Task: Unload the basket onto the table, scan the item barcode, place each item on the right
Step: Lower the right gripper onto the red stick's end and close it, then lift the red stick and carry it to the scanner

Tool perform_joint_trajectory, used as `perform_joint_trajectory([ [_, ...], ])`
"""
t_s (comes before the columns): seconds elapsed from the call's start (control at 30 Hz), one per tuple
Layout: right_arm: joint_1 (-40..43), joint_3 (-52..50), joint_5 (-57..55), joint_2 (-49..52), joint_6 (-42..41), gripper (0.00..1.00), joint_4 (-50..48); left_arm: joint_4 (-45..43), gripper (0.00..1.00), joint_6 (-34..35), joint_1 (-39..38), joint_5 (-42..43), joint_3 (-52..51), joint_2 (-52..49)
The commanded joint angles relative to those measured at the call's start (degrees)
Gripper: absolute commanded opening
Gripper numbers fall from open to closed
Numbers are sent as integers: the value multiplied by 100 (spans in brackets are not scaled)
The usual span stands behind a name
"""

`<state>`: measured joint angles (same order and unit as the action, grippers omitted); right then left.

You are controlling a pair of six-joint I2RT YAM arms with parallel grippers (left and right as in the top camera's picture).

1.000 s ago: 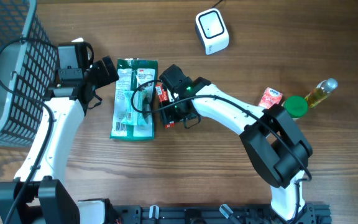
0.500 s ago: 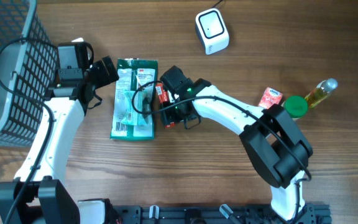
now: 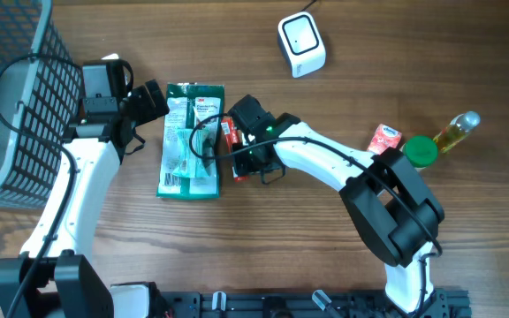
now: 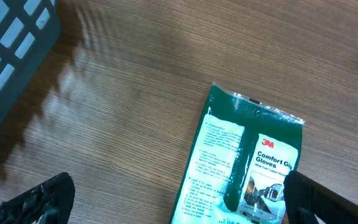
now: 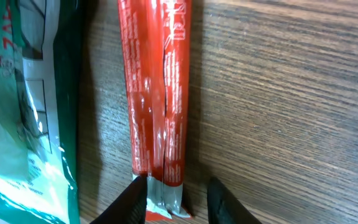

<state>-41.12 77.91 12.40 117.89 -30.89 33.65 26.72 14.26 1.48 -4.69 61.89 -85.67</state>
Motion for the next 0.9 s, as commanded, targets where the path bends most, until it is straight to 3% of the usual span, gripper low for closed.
perform_joint_trajectory([
  [0.0,-17,-79,-87,83,-227,25,-26,-13,100,-50,20,-55,44,15],
  [0.07,-17,-79,-122,83,-232,19,-24,-13,100,-50,20,-55,44,15],
  [0.37,-17,-424,-470,85,-195,18,-151,-13,100,-50,20,-55,44,15],
  [0.4,-17,-444,-535,83,-70,17,-125,-15,100,-50,20,-55,44,15],
  [0.47,37,-334,-448,15,240,4,66,-13,100,-50,20,-55,44,15],
  [0.87,538,-55,-962,-1851,2706,4,791,-15,100,-50,20,-55,44,15],
])
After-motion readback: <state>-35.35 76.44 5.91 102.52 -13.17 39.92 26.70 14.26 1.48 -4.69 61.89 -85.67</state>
